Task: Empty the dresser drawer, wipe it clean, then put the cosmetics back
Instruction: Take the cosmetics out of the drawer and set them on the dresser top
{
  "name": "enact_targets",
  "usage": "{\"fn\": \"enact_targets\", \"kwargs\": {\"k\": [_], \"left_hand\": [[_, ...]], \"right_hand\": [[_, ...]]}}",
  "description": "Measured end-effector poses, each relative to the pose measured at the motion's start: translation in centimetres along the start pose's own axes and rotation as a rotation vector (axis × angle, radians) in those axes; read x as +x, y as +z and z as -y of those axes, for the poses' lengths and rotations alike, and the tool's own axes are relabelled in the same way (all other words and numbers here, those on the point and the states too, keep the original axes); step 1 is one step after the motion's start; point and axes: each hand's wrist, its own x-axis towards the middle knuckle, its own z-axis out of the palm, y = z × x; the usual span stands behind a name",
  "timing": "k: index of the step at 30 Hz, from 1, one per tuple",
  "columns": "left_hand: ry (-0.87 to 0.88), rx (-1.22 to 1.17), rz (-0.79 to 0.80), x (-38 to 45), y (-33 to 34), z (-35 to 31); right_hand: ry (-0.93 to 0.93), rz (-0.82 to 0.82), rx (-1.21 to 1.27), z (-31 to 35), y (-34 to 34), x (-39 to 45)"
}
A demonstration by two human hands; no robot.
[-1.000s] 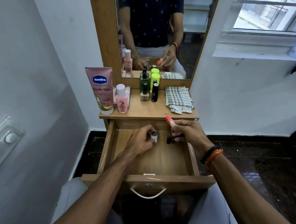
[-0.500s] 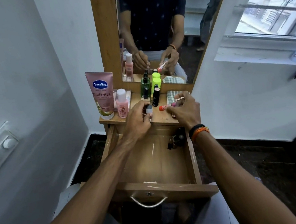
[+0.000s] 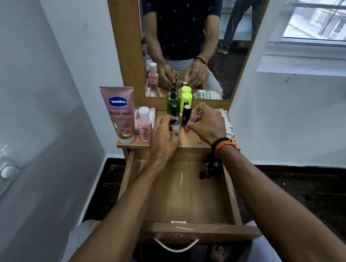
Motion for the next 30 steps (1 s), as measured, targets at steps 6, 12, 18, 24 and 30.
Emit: {"fn": "enact_targets", "kwargs": {"k": [6, 12, 18, 24, 30], "left_hand": [[0.006, 0.002, -0.009, 0.7, 0.3, 0.1], [0.005, -0.018, -0.042, 1.0, 0.4, -0.2], [-0.027, -0.009, -0.067, 1.1, 0.6, -0.4], [-0.030, -0.027, -0.086, 1.2, 1.0, -0.3], [-0.055, -0.017, -0.109, 1.5, 1.2, -0.2]], "right_hand": [[0.009, -0.015, 0.021, -0.2, 0.6, 0.2], [0.016, -0.040, 0.077, 0.0, 1.4, -0.2], [0.043, -0.071, 0.120, -0.2, 2.2, -0.5], [0.014, -0.125, 0.169, -0.4, 2.8, -0.9], [0.006, -0.135, 0.186, -0.6, 3.1, -0.8]]}}
